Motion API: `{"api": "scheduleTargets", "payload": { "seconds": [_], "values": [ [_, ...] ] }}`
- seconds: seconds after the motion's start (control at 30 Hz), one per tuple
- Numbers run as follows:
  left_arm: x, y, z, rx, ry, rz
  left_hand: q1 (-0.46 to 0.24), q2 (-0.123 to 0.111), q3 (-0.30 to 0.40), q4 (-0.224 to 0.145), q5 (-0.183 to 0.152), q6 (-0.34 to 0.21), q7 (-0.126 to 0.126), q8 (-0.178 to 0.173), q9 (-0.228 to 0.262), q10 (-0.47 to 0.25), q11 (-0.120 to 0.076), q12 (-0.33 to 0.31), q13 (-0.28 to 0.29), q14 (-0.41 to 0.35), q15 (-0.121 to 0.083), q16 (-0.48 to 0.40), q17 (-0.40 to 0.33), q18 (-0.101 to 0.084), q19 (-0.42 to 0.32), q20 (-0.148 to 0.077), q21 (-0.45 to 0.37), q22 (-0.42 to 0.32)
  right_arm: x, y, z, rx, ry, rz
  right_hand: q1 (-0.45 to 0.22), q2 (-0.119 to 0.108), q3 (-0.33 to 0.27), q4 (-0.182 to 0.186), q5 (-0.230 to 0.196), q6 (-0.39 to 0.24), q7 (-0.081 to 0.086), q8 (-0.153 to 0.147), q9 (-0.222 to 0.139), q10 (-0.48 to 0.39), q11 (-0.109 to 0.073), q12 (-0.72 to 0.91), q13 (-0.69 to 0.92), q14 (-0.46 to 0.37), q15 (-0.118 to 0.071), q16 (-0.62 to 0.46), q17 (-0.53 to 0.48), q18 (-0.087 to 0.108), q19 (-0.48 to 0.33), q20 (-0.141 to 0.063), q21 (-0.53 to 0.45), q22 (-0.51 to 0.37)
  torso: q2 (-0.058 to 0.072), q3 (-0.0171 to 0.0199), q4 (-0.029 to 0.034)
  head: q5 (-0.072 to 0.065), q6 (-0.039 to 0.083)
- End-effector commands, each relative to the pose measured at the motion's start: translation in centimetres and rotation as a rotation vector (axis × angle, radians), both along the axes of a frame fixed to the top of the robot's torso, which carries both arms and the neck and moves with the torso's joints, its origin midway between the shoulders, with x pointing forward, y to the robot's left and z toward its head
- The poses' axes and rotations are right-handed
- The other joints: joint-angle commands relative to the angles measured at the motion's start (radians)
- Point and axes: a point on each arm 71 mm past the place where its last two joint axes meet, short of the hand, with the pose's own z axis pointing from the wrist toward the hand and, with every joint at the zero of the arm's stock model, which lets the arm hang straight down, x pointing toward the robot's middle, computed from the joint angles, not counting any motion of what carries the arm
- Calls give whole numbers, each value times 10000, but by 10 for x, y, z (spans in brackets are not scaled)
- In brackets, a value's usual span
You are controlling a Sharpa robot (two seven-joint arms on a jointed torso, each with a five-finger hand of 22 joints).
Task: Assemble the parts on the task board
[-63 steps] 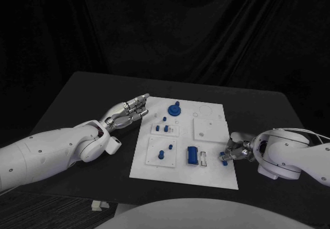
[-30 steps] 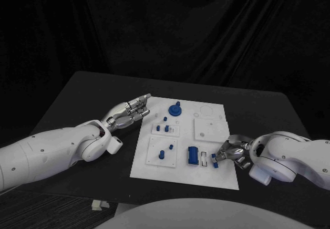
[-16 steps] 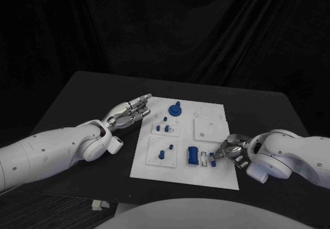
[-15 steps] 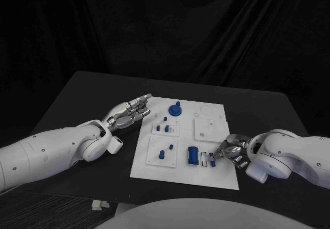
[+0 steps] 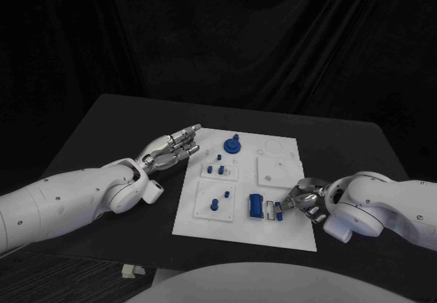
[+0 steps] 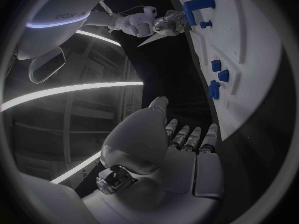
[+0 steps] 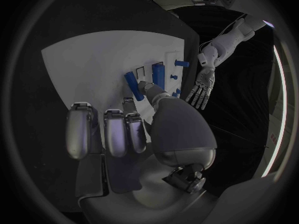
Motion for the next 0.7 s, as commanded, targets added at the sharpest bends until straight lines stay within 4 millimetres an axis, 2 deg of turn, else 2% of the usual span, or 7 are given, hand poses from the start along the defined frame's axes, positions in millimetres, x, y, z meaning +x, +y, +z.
{"api": "scheduleTargets", "payload": {
  "seconds": [0.03, 0.7],
  "values": [
    [-1, -2, 0, -143, 24, -87, 80, 46, 57, 23, 64, -17, 52, 48, 10, 16, 56, 19, 12, -4, -67, -36, -15, 60, 28, 53, 39, 3, -1, 0, -1, 144, 188, -205, -114, 23, 2, 49, -31, 31, -31, 48, 9, 1057, -20, 26, 2635, 676, -26, 27, 386, 45, 340, 31, 23, 2056, 1, -1, -6, 13, -2],
    [-1, -3, -1, -128, 74, -106, 84, 47, 71, 12, 71, -13, 60, 47, 10, 23, 58, 20, 14, -4, -56, -36, -15, 59, 34, 55, 43, 10, 1, 2, -1, 243, 399, -261, -305, 112, -55, 240, -128, 50, -61, 105, 0, 1057, -47, 26, 2635, 679, -49, 30, 384, 49, 337, 11, 8, 2051, 7, 1, 3, 18, -2]
  ]
}}
